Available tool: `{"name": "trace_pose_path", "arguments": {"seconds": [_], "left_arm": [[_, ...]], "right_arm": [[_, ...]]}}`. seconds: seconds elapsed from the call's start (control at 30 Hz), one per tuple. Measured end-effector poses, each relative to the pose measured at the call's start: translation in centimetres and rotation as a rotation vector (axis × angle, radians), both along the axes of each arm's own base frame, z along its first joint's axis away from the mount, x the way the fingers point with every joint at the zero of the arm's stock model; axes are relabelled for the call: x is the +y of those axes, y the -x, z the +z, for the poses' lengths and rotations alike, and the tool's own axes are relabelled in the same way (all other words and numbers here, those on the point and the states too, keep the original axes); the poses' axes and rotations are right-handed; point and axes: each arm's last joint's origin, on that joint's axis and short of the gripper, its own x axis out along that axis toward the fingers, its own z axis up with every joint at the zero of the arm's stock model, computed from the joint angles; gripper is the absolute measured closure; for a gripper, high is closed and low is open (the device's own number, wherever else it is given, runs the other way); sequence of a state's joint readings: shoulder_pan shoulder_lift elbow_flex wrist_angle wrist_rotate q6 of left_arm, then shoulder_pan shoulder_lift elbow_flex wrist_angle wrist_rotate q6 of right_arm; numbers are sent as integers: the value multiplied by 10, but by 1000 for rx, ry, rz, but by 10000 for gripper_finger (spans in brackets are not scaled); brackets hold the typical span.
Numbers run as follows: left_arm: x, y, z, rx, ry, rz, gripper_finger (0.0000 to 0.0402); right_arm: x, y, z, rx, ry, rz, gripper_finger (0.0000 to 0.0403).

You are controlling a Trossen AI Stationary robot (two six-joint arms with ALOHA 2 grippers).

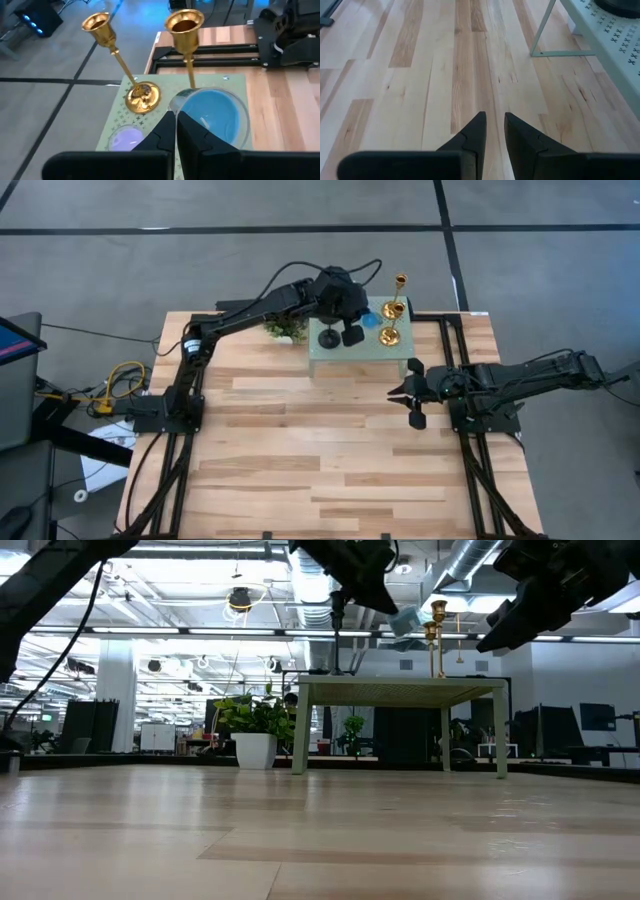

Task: Pick & Place candle stick holders
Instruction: Align the blue scented candle with the violet scented candle on the shelf

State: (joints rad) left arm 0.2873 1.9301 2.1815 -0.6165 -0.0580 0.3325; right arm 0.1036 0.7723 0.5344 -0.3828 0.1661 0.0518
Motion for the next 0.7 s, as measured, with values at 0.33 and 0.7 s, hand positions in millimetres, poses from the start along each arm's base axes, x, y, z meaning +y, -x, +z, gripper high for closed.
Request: {"name": "trace_pose_path", "arguments": {"seconds": [0.33,0.7], "left_arm": [[-22,-6,0,-11,22,-44,396],[-39,-12,-12,33,-11,61,396]], "right_arm": [[0,0,0,-1,7,6,342],[0,0,0,0,7,5,342]]}}
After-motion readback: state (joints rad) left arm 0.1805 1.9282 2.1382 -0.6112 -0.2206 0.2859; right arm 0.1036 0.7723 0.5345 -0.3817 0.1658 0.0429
